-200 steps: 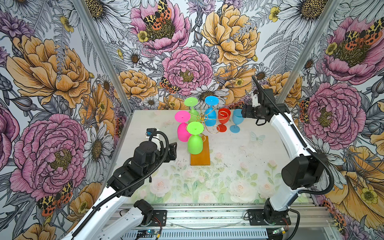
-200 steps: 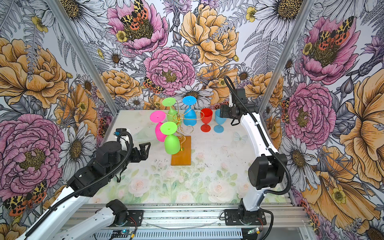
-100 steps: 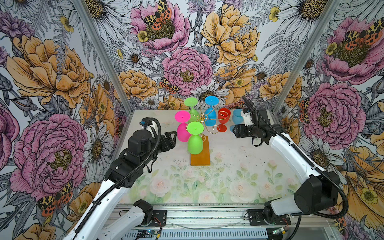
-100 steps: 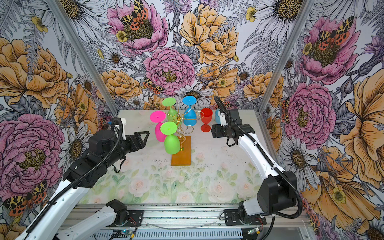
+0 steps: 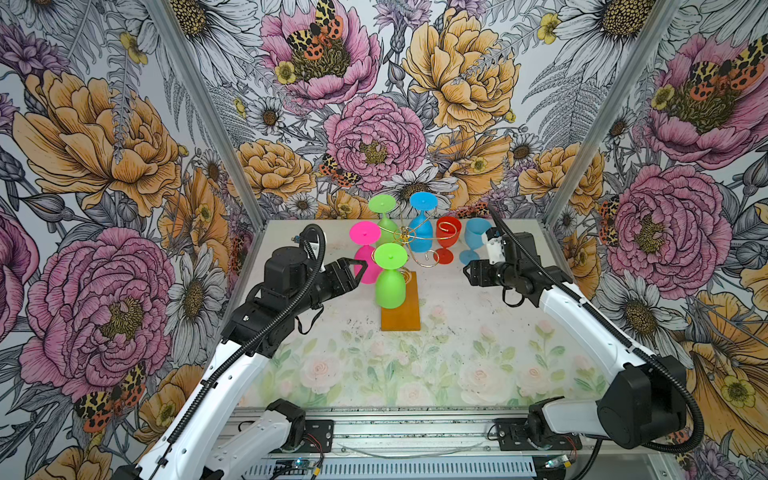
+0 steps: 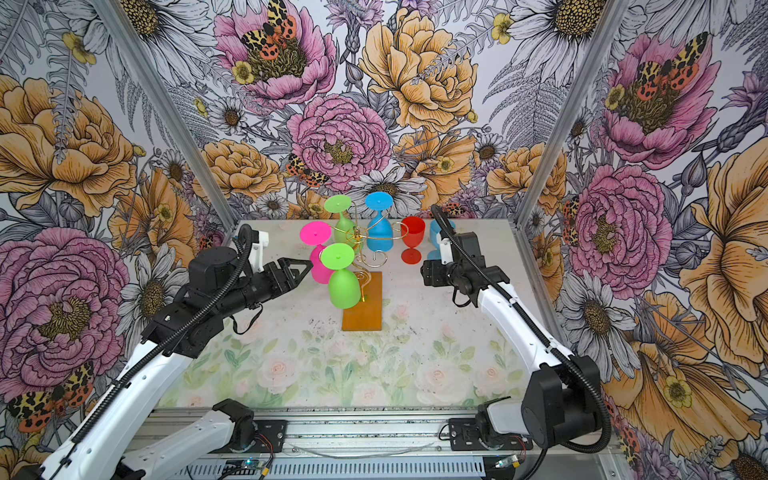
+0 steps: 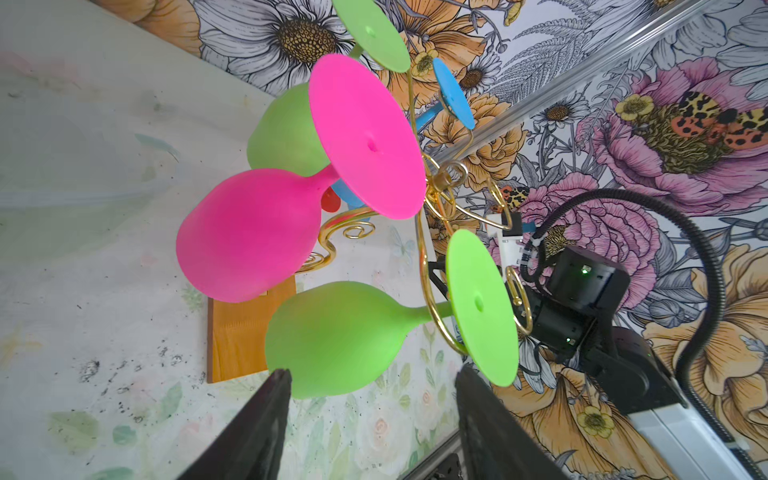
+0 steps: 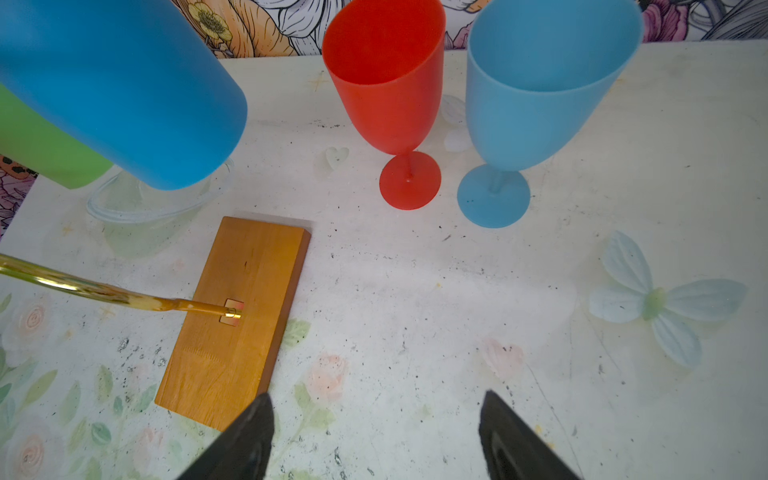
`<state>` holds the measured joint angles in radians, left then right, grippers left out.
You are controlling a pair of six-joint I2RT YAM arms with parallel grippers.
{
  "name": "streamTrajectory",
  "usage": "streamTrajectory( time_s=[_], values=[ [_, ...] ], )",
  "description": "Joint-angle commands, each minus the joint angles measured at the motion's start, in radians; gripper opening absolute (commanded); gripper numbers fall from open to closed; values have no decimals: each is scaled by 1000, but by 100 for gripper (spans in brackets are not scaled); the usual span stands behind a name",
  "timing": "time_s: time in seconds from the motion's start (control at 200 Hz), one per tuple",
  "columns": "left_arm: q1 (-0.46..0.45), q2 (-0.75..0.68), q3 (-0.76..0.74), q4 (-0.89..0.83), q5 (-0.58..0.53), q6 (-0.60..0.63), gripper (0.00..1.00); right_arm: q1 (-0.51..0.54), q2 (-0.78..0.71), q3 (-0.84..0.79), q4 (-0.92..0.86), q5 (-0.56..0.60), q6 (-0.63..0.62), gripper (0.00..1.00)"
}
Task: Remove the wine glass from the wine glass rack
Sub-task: 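Reach the left gripper toward the green glass foot while the right draws back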
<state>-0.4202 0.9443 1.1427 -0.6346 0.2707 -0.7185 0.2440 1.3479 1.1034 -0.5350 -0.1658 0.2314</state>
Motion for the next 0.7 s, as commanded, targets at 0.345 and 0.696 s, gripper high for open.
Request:
streamTrajectory(
  time_s=[0.345, 0.696],
  values=[
    [11, 17, 7, 156, 207, -102, 59, 10, -34, -40, 61, -16, 37, 78],
    [8, 56, -2, 205, 310, -169, 54, 11, -39, -62, 75, -12, 49, 78]
  ],
)
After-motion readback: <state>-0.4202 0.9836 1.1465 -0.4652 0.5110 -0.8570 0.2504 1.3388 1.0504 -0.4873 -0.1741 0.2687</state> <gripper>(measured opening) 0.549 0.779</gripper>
